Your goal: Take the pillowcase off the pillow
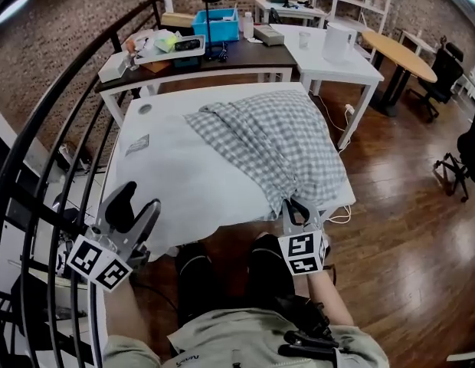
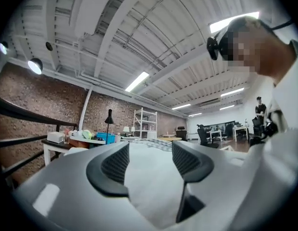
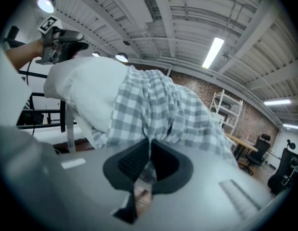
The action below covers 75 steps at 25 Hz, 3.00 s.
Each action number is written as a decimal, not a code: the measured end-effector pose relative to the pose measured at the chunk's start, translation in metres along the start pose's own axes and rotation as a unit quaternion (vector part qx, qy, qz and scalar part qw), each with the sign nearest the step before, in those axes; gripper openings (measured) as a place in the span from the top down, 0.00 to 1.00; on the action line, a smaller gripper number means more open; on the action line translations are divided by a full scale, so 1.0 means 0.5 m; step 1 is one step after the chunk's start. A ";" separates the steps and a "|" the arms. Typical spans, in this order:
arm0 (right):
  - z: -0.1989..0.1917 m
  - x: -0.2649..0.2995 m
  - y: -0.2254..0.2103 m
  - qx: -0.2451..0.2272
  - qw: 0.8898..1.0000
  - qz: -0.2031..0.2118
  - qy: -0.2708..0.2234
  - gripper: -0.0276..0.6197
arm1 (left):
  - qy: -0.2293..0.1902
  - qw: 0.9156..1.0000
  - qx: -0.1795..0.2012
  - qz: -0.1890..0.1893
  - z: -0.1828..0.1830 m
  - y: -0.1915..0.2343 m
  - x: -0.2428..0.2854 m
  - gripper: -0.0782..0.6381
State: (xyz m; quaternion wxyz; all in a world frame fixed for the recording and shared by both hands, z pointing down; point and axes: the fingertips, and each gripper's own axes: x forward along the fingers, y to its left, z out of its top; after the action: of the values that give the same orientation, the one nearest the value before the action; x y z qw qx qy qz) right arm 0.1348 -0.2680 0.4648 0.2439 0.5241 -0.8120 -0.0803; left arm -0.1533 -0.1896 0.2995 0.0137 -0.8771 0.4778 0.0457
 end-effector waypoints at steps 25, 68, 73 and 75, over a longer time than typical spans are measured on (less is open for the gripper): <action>0.274 -0.096 0.081 -0.110 0.933 0.340 -0.052 0.90 | 0.126 0.976 0.159 0.076 -0.224 0.013 0.259 0.85; 0.404 0.352 -0.316 -0.171 0.978 -0.085 0.086 0.94 | -0.055 0.990 0.096 0.089 -0.017 0.043 0.112 0.87; 0.296 0.379 -0.347 -0.105 0.985 -0.080 0.112 0.94 | 0.006 0.991 0.084 0.100 -0.117 0.090 0.163 0.87; 0.285 0.385 -0.327 -0.106 0.987 -0.071 0.099 0.94 | 0.018 0.993 0.066 0.100 -0.146 0.101 0.174 0.87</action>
State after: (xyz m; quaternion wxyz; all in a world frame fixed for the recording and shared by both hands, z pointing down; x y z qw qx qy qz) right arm 0.1352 -0.5287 0.3382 0.3707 0.5572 -0.7315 -0.1305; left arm -0.1439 -0.2948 0.3648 0.0585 -0.8226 0.5656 -0.0002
